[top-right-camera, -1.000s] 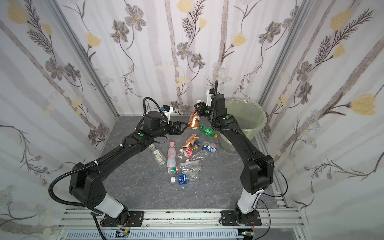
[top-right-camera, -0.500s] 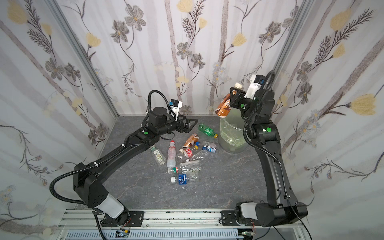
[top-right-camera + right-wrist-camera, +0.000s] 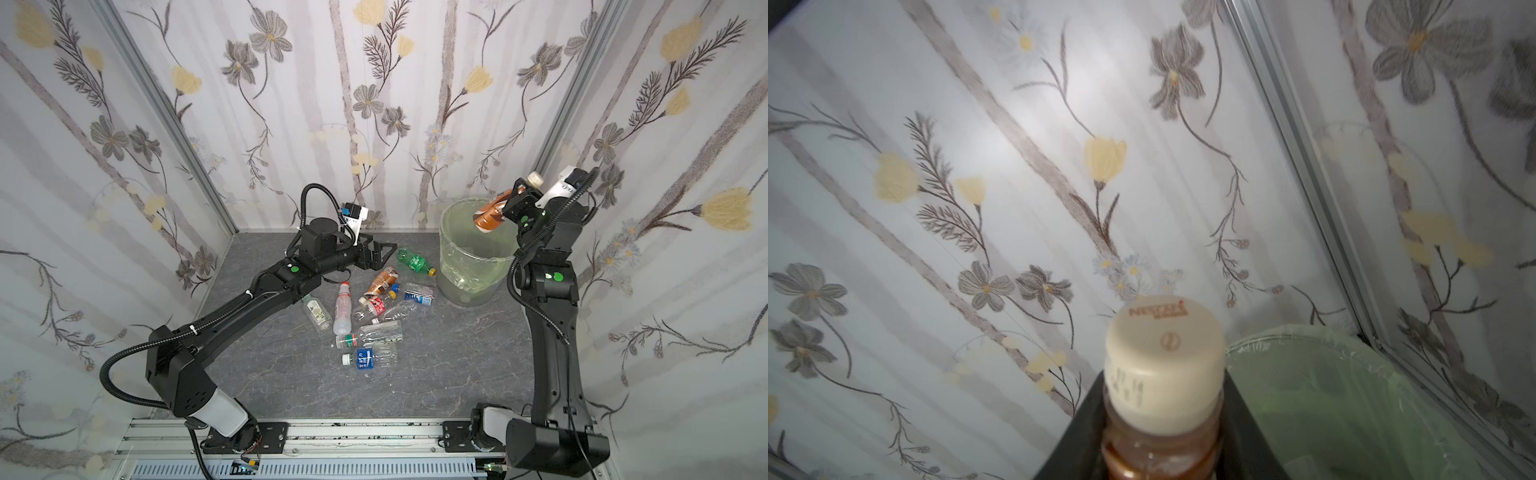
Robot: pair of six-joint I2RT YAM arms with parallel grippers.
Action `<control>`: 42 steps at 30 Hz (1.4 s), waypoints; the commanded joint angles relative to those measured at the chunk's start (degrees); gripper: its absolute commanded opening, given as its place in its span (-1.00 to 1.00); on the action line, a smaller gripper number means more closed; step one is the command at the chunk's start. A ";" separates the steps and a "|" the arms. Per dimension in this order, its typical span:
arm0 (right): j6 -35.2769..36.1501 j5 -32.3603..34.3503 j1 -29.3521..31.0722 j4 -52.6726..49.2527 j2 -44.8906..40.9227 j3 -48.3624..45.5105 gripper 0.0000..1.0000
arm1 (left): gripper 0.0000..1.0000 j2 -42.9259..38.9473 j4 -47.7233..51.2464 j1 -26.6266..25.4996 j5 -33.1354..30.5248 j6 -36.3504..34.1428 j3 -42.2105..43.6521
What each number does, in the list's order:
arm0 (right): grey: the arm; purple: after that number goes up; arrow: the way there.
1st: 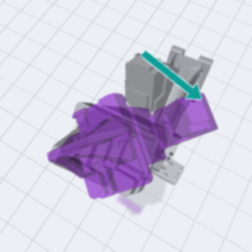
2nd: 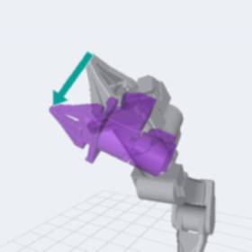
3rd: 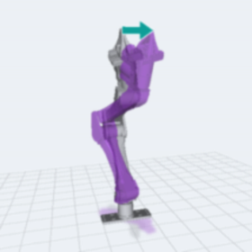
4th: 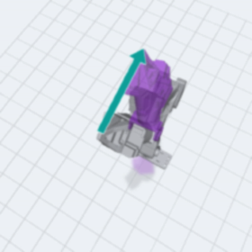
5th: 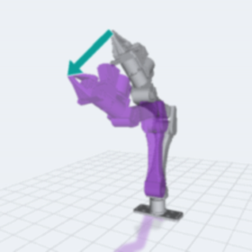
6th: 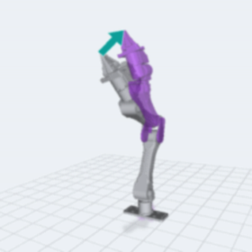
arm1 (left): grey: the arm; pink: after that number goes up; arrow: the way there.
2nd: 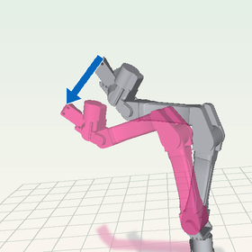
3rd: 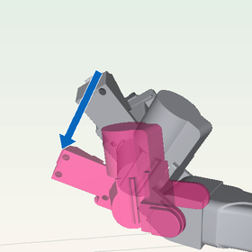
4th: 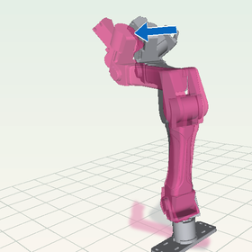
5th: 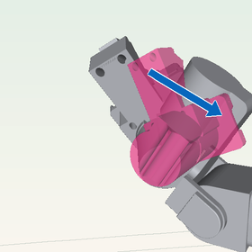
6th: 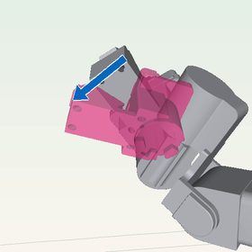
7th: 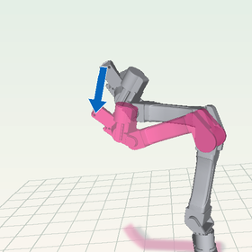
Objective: Throw the plastic bottles in the bin
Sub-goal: 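Carry the coffee bottle over the bin with the right gripper and drop it, then lower the left gripper onto the clear green-labelled bottle while the right withdraws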
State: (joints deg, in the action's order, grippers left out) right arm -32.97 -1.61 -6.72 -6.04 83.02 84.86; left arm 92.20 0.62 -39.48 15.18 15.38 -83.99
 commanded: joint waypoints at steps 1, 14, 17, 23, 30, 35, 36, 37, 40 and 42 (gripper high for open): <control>-1.28 -2.76 -0.22 -2.48 4.88 -1.18 0.81 | 1.00 -0.75 -1.42 -0.07 -0.40 -0.08 0.68; 0.91 -4.97 0.50 -3.84 -2.01 0.93 0.99 | 1.00 -0.61 -1.33 -0.07 -2.82 0.79 2.46; 1.54 -4.99 2.03 -3.76 -2.86 0.32 0.99 | 1.00 -0.97 -1.07 -0.07 -5.01 1.22 3.20; 5.89 -2.60 9.77 -3.94 -2.24 -0.23 0.99 | 1.00 -2.88 1.73 1.49 -9.52 3.90 6.10; 11.63 0.22 21.24 -3.89 1.10 -2.33 0.99 | 1.00 -5.36 8.03 9.44 -10.63 14.87 13.02; 15.29 1.32 29.02 -1.91 2.89 -6.05 0.99 | 1.00 -9.26 10.45 14.06 -11.93 17.89 19.62; 16.09 1.55 30.56 -1.76 3.55 -6.63 0.99 | 1.00 -10.31 10.69 14.77 -12.01 18.84 21.17; 16.58 2.31 31.89 -1.69 4.11 -6.96 0.99 | 1.00 -11.23 10.87 15.68 -11.85 19.63 22.62; 17.79 4.06 36.23 -1.85 6.35 -8.15 0.99 | 1.00 -13.36 13.22 18.45 -10.59 21.76 26.30; 18.12 4.54 38.28 -1.66 7.59 -8.97 0.99 | 1.00 -14.16 16.67 18.99 -11.02 22.15 27.11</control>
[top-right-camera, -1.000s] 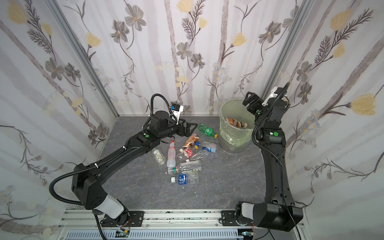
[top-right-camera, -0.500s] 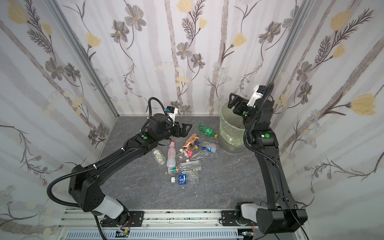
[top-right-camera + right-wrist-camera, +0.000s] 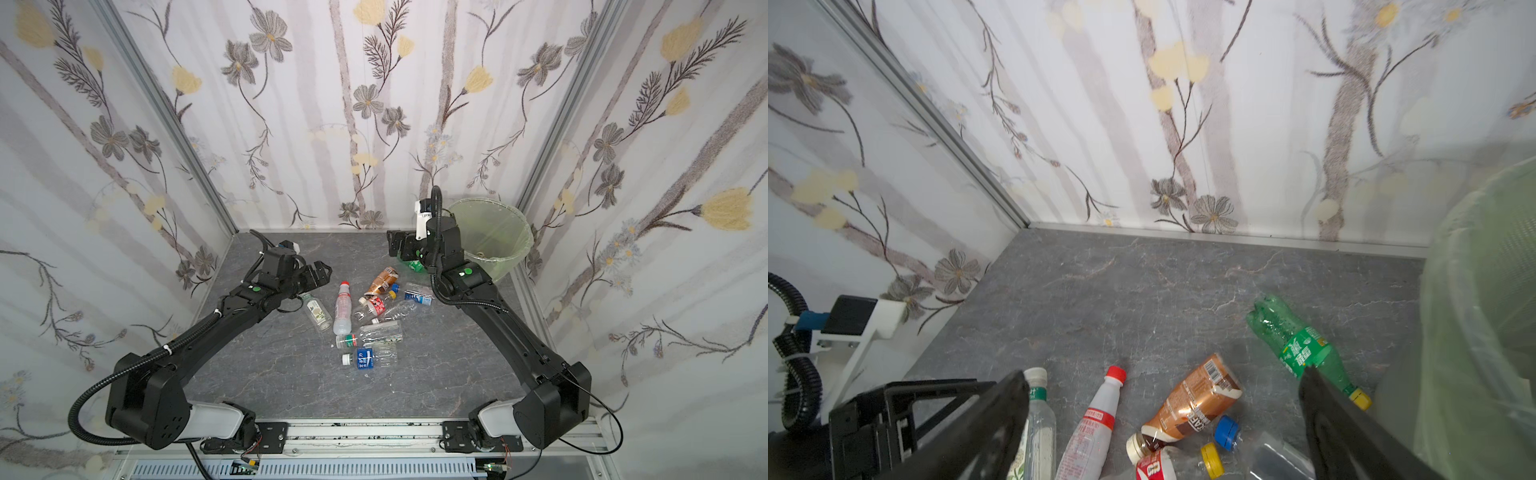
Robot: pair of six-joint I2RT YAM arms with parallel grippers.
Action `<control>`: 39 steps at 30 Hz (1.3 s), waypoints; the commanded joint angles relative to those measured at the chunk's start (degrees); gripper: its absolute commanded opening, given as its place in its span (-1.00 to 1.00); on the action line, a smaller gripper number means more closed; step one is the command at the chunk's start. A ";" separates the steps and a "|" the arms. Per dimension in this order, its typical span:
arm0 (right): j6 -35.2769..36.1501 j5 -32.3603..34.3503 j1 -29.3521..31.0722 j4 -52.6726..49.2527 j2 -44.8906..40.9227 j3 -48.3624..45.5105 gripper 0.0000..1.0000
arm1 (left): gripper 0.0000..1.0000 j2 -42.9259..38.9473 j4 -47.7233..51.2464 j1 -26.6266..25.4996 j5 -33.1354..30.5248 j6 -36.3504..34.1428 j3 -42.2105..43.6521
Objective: Throw the plastic bottles in the bin
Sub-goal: 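Lower the left gripper onto the clear green-labelled bottle while the right withdraws, then grasp the clear green-labelled bottle with the left gripper and lift it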
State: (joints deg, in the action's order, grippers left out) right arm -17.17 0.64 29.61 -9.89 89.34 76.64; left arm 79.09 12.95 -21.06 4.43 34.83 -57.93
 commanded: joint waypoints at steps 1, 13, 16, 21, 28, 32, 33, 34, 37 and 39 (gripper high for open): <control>2.23 2.48 2.52 2.41 1.56 -1.24 0.99 | 1.00 -1.27 5.88 0.58 -0.54 2.74 1.19; 1.88 0.56 6.18 7.41 3.75 -7.56 0.99 | 1.00 -0.88 15.09 -1.97 -3.96 9.65 5.89; 1.56 0.12 6.77 7.00 4.34 -7.90 0.99 | 1.00 1.40 15.09 -3.72 -4.02 10.67 5.02; 1.17 -0.30 7.07 8.04 3.86 -9.69 0.99 | 1.00 8.65 15.09 -4.70 -4.43 10.20 1.18; 1.52 2.14 6.98 8.62 0.46 -11.41 0.99 | 0.96 15.85 15.78 -4.69 -4.36 7.84 -2.49; 1.16 2.82 6.92 9.35 -0.23 -12.21 0.99 | 0.88 18.69 17.41 -4.62 -5.40 6.17 -3.46; 1.02 2.87 6.88 9.43 -0.29 -12.26 0.99 | 0.86 19.35 17.97 -4.58 -5.80 5.52 -3.72; 0.91 2.98 6.94 9.45 -0.26 -12.31 0.99 | 0.82 19.81 18.64 -4.54 -6.46 5.02 -3.97; 0.57 3.09 6.85 9.63 -0.31 -12.31 0.99 | 0.65 20.11 20.25 -4.56 -8.29 3.83 -4.17; 0.32 3.12 6.76 9.82 -0.33 -12.40 0.99 | 0.59 19.74 20.76 -4.52 -8.50 3.09 -4.34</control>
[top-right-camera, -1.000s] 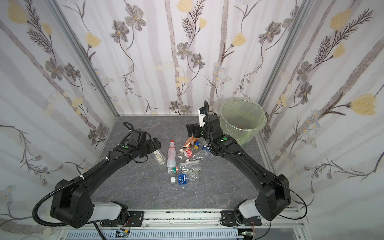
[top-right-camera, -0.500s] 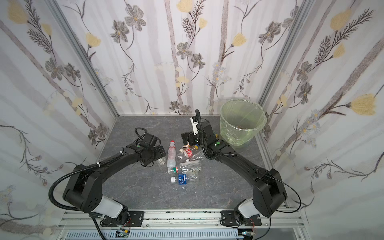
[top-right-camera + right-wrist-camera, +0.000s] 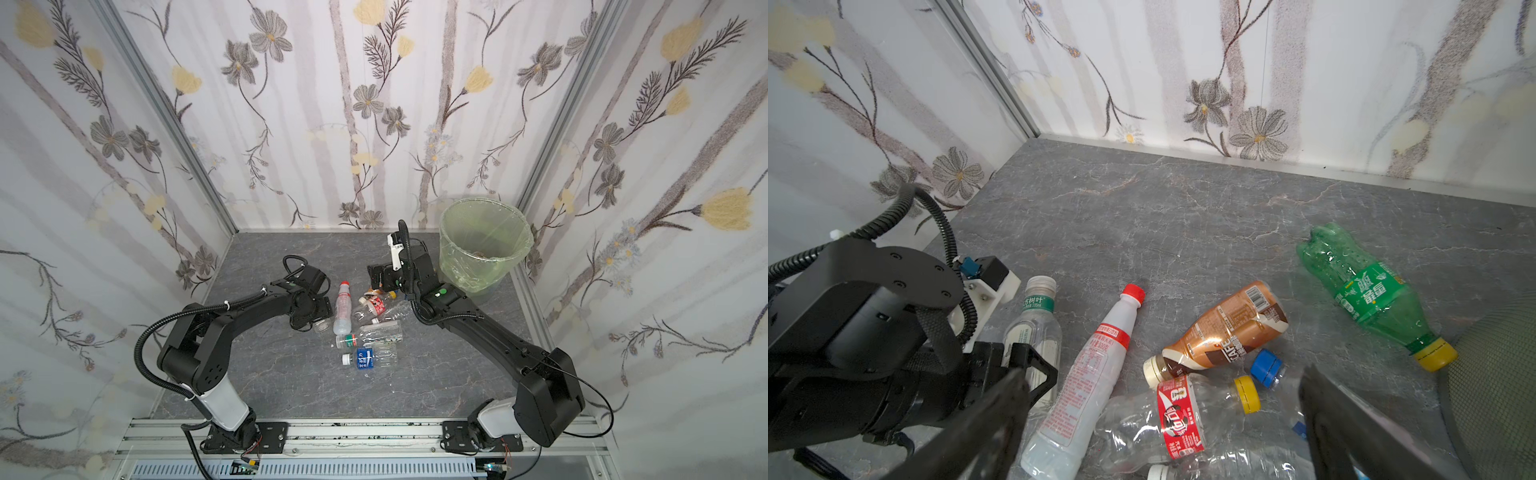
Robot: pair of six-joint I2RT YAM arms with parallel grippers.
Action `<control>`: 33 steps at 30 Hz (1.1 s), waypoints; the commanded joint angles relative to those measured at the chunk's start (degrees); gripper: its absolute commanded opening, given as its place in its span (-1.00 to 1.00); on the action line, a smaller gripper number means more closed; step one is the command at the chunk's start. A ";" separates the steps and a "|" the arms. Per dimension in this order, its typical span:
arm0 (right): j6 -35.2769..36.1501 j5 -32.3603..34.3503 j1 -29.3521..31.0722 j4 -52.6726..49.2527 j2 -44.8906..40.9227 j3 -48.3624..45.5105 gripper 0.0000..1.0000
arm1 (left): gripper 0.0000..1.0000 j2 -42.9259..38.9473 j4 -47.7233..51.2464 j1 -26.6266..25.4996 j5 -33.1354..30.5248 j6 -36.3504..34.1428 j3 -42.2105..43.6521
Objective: Throw the plastic bottles in the bin
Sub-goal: 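Grasp the clear green-labelled bottle with the left gripper and lift it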
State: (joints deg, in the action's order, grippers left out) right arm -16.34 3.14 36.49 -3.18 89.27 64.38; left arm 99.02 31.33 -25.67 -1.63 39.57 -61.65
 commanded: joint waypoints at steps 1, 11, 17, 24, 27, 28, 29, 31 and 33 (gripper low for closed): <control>-0.62 0.48 -0.19 3.18 -0.16 -0.20 0.99 | 0.54 -0.32 2.79 0.10 -2.86 -2.03 -0.74; -2.53 -7.25 -0.14 4.03 1.43 -0.64 0.99 | 0.20 -0.08 5.07 0.95 -4.25 -5.44 -1.19; -5.48 -13.68 0.57 7.63 1.56 -3.52 0.99 | 0.07 0.07 5.06 1.87 -4.17 -7.38 -1.27; -5.80 -14.15 1.30 6.88 3.44 -4.79 0.99 | 0.01 -0.97 5.03 2.20 -2.19 -10.76 -3.59; -6.07 -13.63 1.30 6.24 3.92 -5.14 0.99 | -0.04 -2.15 5.04 2.16 -2.11 -12.21 -4.57; -6.03 -13.26 1.31 5.94 4.13 -5.10 0.99 | -0.05 -2.57 5.05 2.15 -1.98 -12.65 -4.78; -6.06 -12.93 1.31 5.62 4.20 -5.10 0.99 | -0.05 -2.85 5.03 2.20 -1.67 -13.07 -5.01; -5.98 -12.20 1.14 5.21 4.28 -4.81 0.99 | -0.05 -3.61 5.05 2.20 -0.87 -13.68 -5.66; -6.07 -12.25 0.83 4.91 4.46 -4.49 0.99 | -0.05 -4.09 4.93 2.20 0.21 -14.29 -6.39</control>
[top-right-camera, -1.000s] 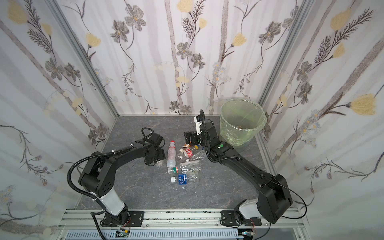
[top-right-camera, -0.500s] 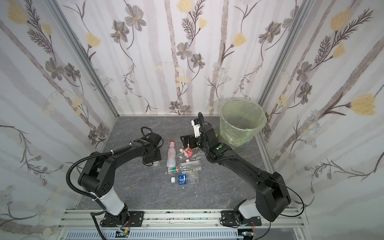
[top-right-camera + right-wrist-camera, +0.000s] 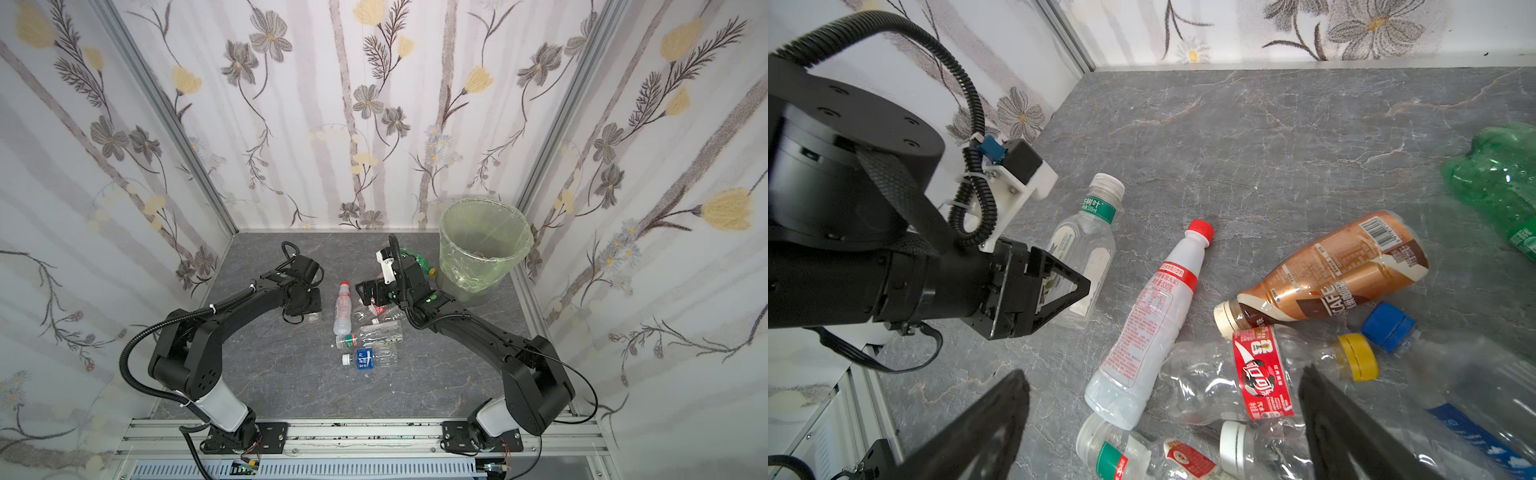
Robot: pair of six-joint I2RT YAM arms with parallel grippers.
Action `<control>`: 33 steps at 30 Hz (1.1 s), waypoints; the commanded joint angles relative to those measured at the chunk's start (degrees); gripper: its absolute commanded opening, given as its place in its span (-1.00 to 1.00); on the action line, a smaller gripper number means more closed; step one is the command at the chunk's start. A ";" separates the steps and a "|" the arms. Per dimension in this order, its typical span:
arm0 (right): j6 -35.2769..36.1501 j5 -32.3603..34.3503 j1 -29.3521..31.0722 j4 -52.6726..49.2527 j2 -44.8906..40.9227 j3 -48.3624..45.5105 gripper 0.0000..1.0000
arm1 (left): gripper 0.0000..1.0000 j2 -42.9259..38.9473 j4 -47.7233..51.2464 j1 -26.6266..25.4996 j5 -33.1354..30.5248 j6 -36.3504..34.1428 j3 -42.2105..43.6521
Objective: Throw the plastic bottles in the bin
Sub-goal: 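Grasp the clear green-labelled bottle with the left gripper and lift it, then bring the bottle toward the right gripper while the right gripper closes on it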
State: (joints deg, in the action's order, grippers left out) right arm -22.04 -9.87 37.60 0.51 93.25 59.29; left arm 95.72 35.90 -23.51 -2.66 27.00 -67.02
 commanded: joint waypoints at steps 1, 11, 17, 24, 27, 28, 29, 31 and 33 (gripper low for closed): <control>-0.37 0.52 -0.53 1.07 0.48 0.89 0.99 | -0.05 -1.10 0.35 0.04 2.08 -2.29 -1.46; -5.38 -2.88 -5.94 0.29 0.13 3.15 0.99 | -0.05 -4.10 -0.90 -0.22 16.73 -4.85 -6.47; -8.93 -3.54 -6.74 0.43 1.85 6.85 0.99 | -0.06 -5.54 -6.20 -1.70 25.74 -3.44 -6.71; -15.27 -5.68 -6.70 3.49 5.03 9.88 0.99 | -0.06 -6.91 -14.35 -3.73 29.51 -1.07 -6.72; -16.08 -6.10 -6.68 3.24 6.09 11.26 0.97 | -0.07 -8.25 -18.87 -3.74 30.50 -0.08 -5.30; -16.49 -6.48 -6.62 3.51 6.32 11.43 0.97 | -0.08 -8.52 -20.09 -3.73 30.94 0.01 -4.91; -16.80 -6.82 -6.66 3.74 6.47 11.54 0.96 | -0.08 -8.67 -20.86 -3.74 31.05 0.13 -4.71; -17.46 -7.65 -6.40 3.97 6.86 11.88 0.95 | -0.08 -8.58 -21.84 -3.78 31.46 -0.06 -4.63; -17.95 -8.27 -6.16 4.47 7.20 12.14 0.91 | -0.08 -8.28 -22.57 -3.78 32.06 -0.08 -4.69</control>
State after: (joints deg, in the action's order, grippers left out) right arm -38.02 -16.34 31.11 1.48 99.85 70.63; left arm 87.39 18.20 -27.29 27.51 26.68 -71.85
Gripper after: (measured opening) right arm 0.962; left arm 0.510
